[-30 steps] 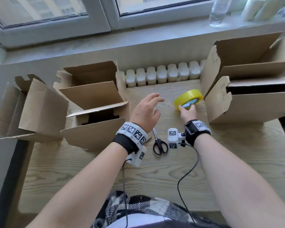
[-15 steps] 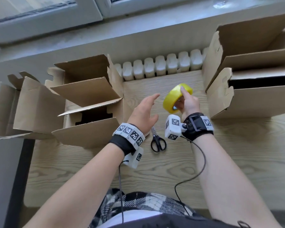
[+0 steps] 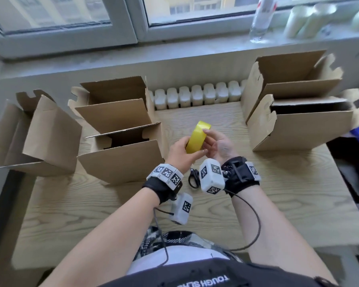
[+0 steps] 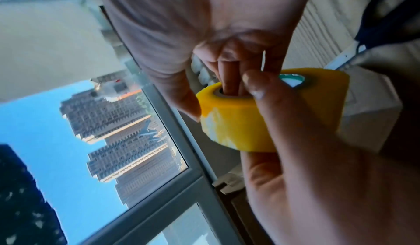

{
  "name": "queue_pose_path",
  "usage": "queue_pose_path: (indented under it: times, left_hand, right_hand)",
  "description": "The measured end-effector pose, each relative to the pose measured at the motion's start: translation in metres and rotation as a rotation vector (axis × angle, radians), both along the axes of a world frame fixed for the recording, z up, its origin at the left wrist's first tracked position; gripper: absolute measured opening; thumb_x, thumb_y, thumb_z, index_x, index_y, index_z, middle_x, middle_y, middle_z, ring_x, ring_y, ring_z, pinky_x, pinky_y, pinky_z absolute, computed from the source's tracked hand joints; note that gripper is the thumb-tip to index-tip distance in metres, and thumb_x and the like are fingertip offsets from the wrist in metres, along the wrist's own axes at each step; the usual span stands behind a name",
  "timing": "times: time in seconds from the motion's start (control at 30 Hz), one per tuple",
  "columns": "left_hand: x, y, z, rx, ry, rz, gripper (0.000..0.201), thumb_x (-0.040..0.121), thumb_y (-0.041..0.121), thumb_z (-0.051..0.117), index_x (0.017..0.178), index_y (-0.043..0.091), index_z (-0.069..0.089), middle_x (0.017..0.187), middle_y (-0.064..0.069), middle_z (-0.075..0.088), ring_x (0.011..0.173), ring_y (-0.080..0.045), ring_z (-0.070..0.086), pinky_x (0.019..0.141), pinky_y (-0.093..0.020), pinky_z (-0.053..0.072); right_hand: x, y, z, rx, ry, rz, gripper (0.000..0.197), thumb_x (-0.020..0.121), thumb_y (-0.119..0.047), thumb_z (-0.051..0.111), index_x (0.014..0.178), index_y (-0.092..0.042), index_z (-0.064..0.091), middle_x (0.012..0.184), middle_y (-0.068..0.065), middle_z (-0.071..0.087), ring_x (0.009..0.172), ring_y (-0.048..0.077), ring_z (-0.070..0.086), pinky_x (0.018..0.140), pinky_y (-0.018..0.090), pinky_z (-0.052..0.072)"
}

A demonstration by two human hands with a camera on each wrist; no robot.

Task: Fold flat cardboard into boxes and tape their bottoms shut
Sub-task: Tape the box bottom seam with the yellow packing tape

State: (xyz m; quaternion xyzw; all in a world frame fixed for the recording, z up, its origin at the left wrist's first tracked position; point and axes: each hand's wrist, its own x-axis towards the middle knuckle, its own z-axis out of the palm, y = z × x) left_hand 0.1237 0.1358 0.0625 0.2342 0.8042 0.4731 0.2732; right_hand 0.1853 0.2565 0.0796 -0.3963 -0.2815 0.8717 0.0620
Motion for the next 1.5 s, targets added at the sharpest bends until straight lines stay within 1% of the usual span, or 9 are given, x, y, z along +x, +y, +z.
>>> queue_pose_path:
  times: [0.27,0.47,0.63,0.93,1.07,1.13,1.2,1.3,1.5]
  left_hand:
    - [0.009,-0.026,0.008,-0.019,-0.092,-0.042,0.037,0.086,0.052,0.066,0.092,0.016,0.068,0.093,-0.009,0.072,0.086,-0.028,0.068,0.077,-0.042,0.054]
    - [0.012,-0.037,0.019,-0.005,-0.213,0.068,0.036,0.081,0.053,0.061,0.074,0.018,0.063,0.072,-0.007,0.067,0.059,-0.025,0.066,0.065,-0.041,0.053]
    - [0.000,-0.048,0.030,0.100,-0.315,0.193,0.026,0.094,0.025,0.062,0.072,0.013,0.068,0.053,-0.011,0.052,0.043,-0.023,0.050,0.043,-0.028,0.044]
    - [-0.017,-0.064,0.054,0.238,-0.189,0.183,0.055,0.092,0.043,0.059,0.067,-0.006,0.061,0.056,-0.013,0.059,0.052,-0.023,0.056,0.059,-0.031,0.045]
    - [-0.031,-0.049,0.077,-0.061,0.114,0.043,0.050,0.096,0.051,0.046,0.118,0.010,0.065,0.106,-0.009,0.068,0.100,-0.025,0.061,0.095,-0.038,0.046]
    - [-0.032,-0.045,0.095,-0.057,-0.002,0.101,0.081,0.076,0.078,0.047,0.132,0.020,0.057,0.122,-0.004,0.064,0.113,-0.024,0.059,0.101,-0.044,0.045]
    - [-0.037,-0.045,0.110,-0.026,-0.071,0.201,0.098,0.059,0.089,0.048,0.126,0.018,0.058,0.116,-0.005,0.065,0.107,-0.024,0.062,0.096,-0.045,0.049]
    - [-0.051,-0.049,0.124,0.122,-0.317,0.279,0.066,0.071,0.076,0.059,0.102,0.018,0.069,0.105,-0.014,0.072,0.099,-0.030,0.069,0.094,-0.049,0.053]
    - [-0.060,-0.061,0.135,0.246,-0.525,0.304,0.053,0.091,0.060,0.051,0.114,0.014,0.067,0.104,-0.016,0.073,0.098,-0.033,0.070,0.090,-0.048,0.055]
  right_hand:
    - [0.017,-0.031,-0.001,0.355,-0.193,0.071,0.009,0.077,-0.019,0.074,0.077,-0.015,0.067,0.083,0.006,0.068,0.075,0.021,0.063,0.071,0.031,0.046]
    - [0.024,-0.041,-0.003,1.018,-0.389,0.161,0.060,0.073,-0.047,0.069,0.125,-0.022,0.054,0.118,0.000,0.053,0.110,0.017,0.052,0.098,0.034,0.042]
    - [0.025,-0.052,0.013,0.739,-0.013,0.220,0.006,0.086,-0.018,0.065,0.087,-0.015,0.070,0.086,0.003,0.069,0.077,0.006,0.065,0.081,0.026,0.051]
    - [0.019,-0.049,0.040,0.507,0.110,0.155,0.015,0.087,-0.019,0.060,0.090,-0.006,0.067,0.062,0.007,0.061,0.051,0.017,0.056,0.050,0.025,0.047]
    - [0.007,-0.046,0.071,0.648,0.144,0.157,0.011,0.094,-0.009,0.056,0.095,-0.009,0.067,0.084,0.007,0.067,0.072,0.018,0.062,0.065,0.027,0.053]
    - [0.003,-0.047,0.089,0.683,0.181,0.167,0.014,0.093,-0.006,0.056,0.095,-0.011,0.069,0.083,0.007,0.070,0.072,0.019,0.065,0.065,0.028,0.055]
    - [0.001,-0.049,0.104,0.724,0.224,0.172,0.017,0.091,-0.004,0.056,0.099,-0.010,0.070,0.087,0.007,0.070,0.075,0.018,0.065,0.065,0.025,0.055]
    - [-0.001,-0.054,0.117,0.744,0.321,0.192,0.035,0.078,-0.012,0.060,0.112,-0.006,0.069,0.103,0.012,0.068,0.087,0.021,0.065,0.072,0.027,0.055]
    - [-0.007,-0.070,0.129,0.802,0.422,0.167,0.038,0.079,-0.009,0.059,0.115,-0.008,0.070,0.099,0.000,0.073,0.092,0.024,0.066,0.079,0.034,0.055]
